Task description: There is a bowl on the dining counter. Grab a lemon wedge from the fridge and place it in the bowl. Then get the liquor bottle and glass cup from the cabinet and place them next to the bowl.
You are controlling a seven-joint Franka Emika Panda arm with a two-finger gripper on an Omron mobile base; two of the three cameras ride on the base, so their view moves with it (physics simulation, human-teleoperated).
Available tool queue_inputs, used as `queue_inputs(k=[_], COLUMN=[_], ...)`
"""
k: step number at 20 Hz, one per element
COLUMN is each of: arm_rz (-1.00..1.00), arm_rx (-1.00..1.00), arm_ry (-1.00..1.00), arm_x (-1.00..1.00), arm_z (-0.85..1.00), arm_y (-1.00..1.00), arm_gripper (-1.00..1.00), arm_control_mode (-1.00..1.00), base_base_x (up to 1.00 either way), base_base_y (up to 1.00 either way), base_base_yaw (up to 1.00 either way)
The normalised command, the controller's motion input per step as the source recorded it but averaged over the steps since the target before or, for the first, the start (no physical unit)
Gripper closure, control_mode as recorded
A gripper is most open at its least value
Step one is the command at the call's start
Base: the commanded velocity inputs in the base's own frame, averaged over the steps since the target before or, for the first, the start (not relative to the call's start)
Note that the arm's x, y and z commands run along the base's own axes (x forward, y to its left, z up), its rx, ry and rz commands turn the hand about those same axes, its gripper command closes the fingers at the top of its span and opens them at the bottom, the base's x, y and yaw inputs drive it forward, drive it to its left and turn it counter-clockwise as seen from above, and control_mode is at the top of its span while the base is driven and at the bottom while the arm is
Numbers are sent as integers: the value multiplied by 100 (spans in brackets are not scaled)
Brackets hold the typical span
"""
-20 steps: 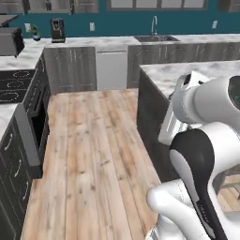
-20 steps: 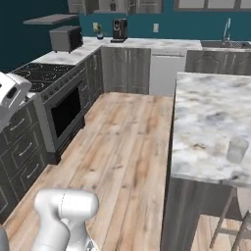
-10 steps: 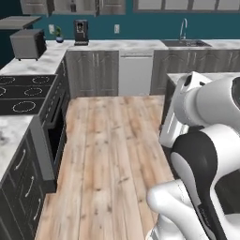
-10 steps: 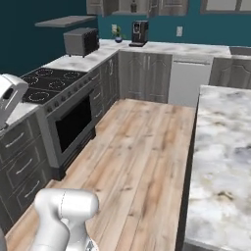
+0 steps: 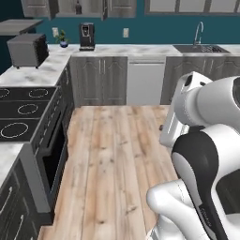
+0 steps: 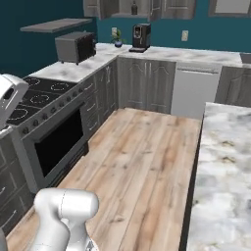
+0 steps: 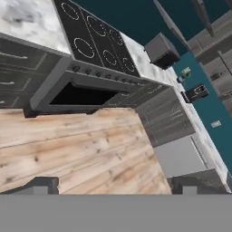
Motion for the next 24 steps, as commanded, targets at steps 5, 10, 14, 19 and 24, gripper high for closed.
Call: queue_inputs(k=[5, 10, 14, 19, 24], arm_rz=[0, 0, 0, 0, 0], arm_rx=[0, 0, 0, 0, 0], arm_ry=[0, 0, 0, 0, 0], arm_x=[0, 0, 0, 0, 0], arm_z=[0, 0, 0, 0, 0], arm_y=[0, 0, 0, 0, 0], arm_gripper=[-100, -100, -100, -100, -100], arm_control_mode=[100, 100, 100, 100, 100], base_base_x=[100, 100, 100, 100, 100], base_base_y=[1, 1, 1, 6, 31], base_base_yaw=[0, 0, 0, 0, -4])
